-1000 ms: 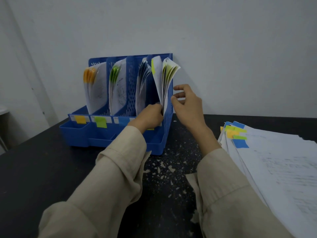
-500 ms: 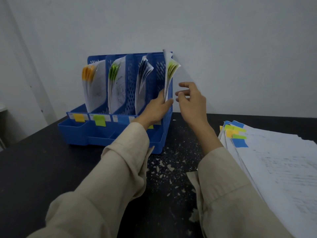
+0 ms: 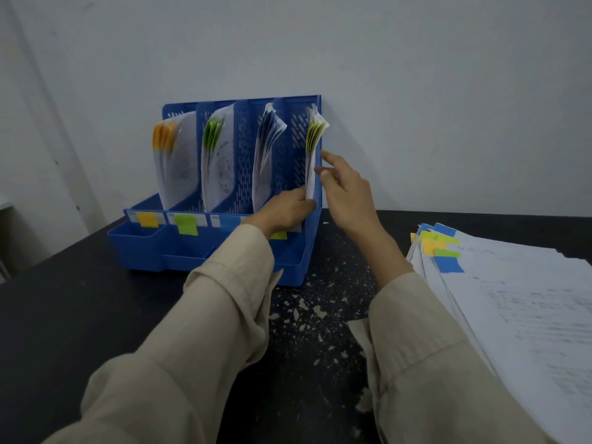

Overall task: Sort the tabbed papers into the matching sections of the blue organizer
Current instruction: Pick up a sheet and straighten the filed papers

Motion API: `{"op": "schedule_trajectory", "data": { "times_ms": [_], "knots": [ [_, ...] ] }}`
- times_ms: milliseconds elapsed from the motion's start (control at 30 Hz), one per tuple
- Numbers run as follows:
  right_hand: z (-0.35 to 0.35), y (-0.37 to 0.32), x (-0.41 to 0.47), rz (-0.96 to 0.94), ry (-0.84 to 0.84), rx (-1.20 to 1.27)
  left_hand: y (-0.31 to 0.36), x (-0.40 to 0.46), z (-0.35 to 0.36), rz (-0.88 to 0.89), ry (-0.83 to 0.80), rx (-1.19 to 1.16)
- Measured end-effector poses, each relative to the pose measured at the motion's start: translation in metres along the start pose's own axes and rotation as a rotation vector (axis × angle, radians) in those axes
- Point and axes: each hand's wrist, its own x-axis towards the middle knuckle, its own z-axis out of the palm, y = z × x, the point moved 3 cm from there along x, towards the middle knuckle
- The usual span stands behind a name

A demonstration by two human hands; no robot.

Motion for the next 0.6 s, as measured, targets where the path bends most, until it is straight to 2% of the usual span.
{"op": "schedule_trajectory", "data": {
  "times_ms": [167,233,400,467,600],
  "knots": [
    [-0.003,0.002,0.001,0.007,0.006,-0.013,-0.006,-0.003,0.001,0.004,0.037,0.097],
    [-0.006,0.003,0.001,0.007,0.03,-0.011,-0.006,-0.012,-0.002,0.04,0.136,0.137],
    [-0.011,0.004,0.001,0.009,0.062,0.001,-0.003,-0.038,-0.001,0.136,0.524,0.153],
    [-0.011,0.005,0.001,0.009,0.06,0.008,-0.002,-0.041,0.006,0.157,0.584,0.157],
    [-0.008,0.005,0.001,0.006,0.006,0.012,-0.001,-0.04,0.02,0.155,0.623,0.314]
  ]
}}
